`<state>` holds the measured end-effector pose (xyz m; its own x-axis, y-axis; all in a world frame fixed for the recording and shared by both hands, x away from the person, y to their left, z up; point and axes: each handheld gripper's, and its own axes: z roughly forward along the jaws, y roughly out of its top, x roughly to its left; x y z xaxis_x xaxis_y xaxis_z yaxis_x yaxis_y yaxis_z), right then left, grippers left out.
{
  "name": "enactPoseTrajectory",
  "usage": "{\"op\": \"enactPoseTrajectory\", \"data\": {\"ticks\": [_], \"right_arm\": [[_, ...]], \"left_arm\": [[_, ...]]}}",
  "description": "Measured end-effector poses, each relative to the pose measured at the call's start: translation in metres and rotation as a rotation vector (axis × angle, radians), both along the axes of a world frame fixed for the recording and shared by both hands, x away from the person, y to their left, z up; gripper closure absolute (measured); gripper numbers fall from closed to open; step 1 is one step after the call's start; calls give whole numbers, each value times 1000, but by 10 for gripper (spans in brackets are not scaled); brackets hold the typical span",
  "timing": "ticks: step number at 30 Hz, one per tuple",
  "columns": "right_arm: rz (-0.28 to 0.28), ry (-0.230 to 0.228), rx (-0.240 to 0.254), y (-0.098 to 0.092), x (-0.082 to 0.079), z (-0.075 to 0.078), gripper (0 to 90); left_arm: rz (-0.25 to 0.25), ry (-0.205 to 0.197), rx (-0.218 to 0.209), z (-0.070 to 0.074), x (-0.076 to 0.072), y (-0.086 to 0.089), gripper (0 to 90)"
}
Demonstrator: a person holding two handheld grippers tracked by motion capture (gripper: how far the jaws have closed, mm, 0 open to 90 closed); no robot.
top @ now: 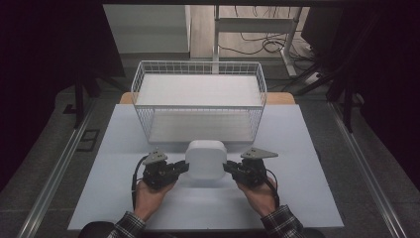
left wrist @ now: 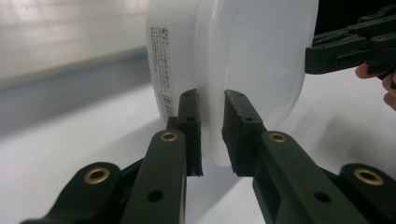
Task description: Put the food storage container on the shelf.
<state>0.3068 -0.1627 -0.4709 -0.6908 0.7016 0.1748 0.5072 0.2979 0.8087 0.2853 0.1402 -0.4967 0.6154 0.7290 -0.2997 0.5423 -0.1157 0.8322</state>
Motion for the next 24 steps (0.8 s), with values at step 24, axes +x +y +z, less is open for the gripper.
{"op": "enactPoseTrajectory", "data": {"ticks": [24], "right_arm": [[-52,-35,-6,18,64,-3,758]], "left_arm": [[59,-24,13,5,54,5,786]]}}
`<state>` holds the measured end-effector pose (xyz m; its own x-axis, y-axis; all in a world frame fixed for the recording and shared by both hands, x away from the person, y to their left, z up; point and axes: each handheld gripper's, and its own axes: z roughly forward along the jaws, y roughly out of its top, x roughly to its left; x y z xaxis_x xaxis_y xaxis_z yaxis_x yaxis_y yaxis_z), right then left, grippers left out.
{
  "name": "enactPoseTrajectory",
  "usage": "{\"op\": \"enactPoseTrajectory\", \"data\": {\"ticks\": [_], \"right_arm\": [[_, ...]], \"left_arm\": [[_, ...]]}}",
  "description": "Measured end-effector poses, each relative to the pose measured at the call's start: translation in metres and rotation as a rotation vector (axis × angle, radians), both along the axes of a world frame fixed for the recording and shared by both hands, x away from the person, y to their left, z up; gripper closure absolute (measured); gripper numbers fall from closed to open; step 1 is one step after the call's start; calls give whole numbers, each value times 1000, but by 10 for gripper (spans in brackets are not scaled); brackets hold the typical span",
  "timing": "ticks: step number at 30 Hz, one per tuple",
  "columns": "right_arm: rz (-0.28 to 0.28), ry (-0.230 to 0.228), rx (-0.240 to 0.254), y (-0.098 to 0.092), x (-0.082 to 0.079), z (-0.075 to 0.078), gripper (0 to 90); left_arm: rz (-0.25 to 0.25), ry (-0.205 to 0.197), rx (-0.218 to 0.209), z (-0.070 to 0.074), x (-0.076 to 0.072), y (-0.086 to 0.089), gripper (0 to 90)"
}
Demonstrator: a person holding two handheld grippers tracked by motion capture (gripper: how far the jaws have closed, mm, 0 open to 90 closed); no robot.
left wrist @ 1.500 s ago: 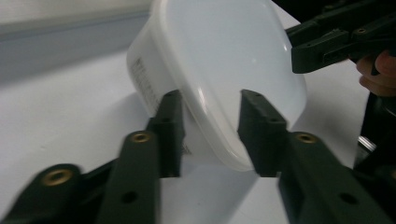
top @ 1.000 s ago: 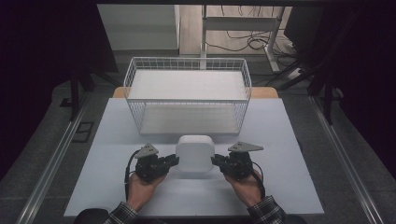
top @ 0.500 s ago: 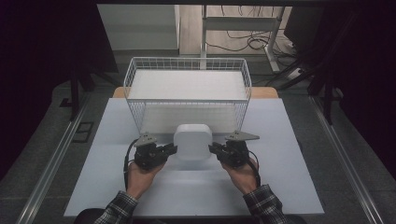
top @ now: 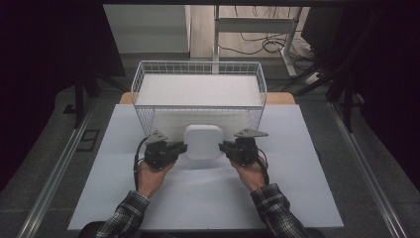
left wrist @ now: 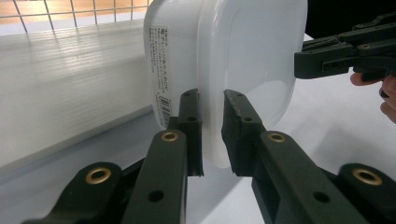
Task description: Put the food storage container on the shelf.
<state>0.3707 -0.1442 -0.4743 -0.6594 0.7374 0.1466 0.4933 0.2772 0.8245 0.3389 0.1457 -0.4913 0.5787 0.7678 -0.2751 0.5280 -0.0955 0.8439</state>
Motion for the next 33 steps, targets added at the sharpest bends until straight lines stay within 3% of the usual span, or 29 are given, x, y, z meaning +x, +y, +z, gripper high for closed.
{"op": "enactPoseTrajectory", "data": {"ticks": [9,21,24,29,33], "right_arm": [[-23,21,-6,4,16,-8,752],[-19,22,-8,9,25,-9,739],[-14,13,-15,11,30,-8,704],[-22,15,1,12,36,-9,663],[-34,4,11,13,38,-9,629]], "left_arm": [[27,24,-5,-9,13,-1,782],[67,45,-50,-20,26,2,759],[59,23,-16,-19,29,0,720],[69,19,-19,-18,35,-1,675],[86,-1,6,-13,39,-2,665]]}}
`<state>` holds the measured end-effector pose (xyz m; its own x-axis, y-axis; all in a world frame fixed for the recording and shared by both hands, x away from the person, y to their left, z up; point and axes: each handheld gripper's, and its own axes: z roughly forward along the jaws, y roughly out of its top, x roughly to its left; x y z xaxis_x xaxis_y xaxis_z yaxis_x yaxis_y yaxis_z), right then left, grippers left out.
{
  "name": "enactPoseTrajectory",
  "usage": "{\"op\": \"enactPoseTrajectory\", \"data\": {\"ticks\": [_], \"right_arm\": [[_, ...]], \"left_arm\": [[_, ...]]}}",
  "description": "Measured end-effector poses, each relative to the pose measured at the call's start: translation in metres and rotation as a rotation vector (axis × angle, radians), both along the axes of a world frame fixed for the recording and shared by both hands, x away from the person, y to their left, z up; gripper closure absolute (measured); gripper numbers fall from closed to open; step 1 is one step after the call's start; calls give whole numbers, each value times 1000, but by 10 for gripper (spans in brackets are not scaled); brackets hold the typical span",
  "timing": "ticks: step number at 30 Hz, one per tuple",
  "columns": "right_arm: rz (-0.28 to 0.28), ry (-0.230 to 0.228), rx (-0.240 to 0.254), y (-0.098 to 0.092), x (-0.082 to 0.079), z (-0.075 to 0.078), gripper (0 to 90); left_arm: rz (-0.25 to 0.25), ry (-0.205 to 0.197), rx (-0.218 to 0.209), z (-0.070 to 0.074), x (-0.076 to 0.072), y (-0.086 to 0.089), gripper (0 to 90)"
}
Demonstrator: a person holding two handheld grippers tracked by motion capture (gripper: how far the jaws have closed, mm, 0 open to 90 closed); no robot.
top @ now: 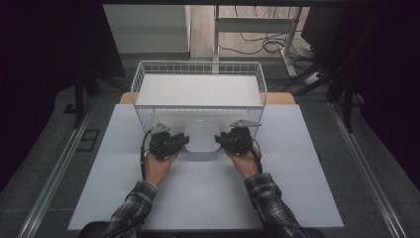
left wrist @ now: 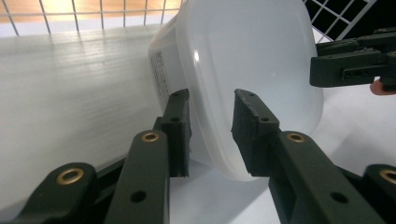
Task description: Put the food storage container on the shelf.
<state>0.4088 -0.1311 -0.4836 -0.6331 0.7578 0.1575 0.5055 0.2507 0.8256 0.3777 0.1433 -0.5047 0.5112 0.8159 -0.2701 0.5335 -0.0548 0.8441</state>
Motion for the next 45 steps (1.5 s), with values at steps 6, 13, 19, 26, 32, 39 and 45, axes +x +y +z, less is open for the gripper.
{"op": "enactPoseTrajectory", "data": {"ticks": [6,13,19,26,32,39,45], "right_arm": [[-44,-39,-14,4,5,3,594],[-45,-57,-9,3,6,6,579],[-42,-58,-6,1,6,8,570],[-26,-61,4,-2,1,16,597],[5,-44,17,-10,-11,22,774],[58,-18,-5,-16,-27,15,886],[126,-6,-44,-9,-36,3,889]], "left_arm": [[35,-13,31,7,11,-3,627],[54,-4,24,9,18,-5,592],[58,-4,27,13,18,-4,561],[48,-24,26,21,9,-2,493],[5,-31,-23,21,-7,7,355],[-56,-15,-96,10,-29,20,190],[-65,-5,-44,3,-47,21,115]]}}
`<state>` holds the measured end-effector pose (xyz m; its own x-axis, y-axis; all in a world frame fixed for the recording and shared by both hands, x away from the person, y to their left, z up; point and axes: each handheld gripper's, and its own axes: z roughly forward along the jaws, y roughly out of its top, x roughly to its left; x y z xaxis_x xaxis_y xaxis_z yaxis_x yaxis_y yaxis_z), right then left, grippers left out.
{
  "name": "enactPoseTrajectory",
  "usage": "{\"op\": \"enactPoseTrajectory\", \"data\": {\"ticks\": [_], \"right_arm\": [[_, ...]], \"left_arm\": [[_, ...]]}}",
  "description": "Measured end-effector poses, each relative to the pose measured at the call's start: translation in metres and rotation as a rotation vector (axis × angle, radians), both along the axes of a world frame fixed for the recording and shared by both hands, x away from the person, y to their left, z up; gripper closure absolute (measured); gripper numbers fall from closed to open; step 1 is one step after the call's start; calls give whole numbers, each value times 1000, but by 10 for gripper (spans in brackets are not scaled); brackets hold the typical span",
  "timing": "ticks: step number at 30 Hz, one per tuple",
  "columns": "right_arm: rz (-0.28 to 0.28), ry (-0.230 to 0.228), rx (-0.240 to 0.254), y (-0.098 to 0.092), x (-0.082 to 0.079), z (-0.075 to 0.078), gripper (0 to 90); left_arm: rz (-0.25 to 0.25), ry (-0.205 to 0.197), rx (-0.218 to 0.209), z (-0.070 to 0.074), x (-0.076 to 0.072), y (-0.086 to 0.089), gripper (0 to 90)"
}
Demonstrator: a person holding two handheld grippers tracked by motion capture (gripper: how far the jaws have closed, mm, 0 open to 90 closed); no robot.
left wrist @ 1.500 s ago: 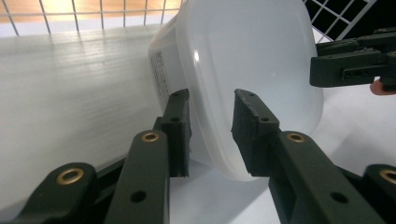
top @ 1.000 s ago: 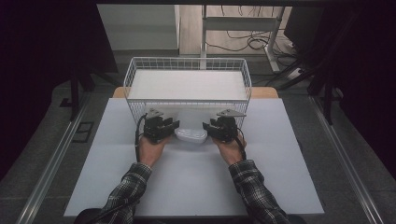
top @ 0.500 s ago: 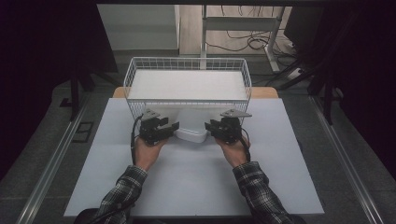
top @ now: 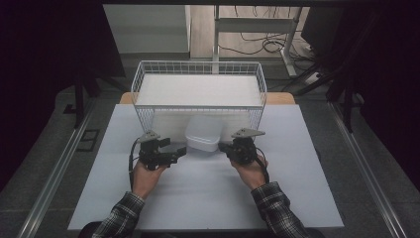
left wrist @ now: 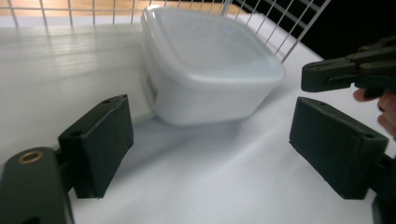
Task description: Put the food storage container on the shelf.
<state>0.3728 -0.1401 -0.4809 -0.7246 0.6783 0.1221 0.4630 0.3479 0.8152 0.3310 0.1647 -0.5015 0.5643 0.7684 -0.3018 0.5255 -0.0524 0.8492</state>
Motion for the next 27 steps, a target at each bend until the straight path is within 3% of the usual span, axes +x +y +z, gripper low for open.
{"op": "enactPoseTrajectory", "data": {"ticks": [12,20,27], "right_arm": [[15,38,-34,13,9,-17,889],[-11,46,-33,16,21,-22,890],[-26,64,-29,23,32,-28,890]], "left_arm": [[-28,-38,132,-11,-49,9,70],[3,-15,119,-16,-66,24,72],[-8,0,133,-21,-71,22,78]]}}
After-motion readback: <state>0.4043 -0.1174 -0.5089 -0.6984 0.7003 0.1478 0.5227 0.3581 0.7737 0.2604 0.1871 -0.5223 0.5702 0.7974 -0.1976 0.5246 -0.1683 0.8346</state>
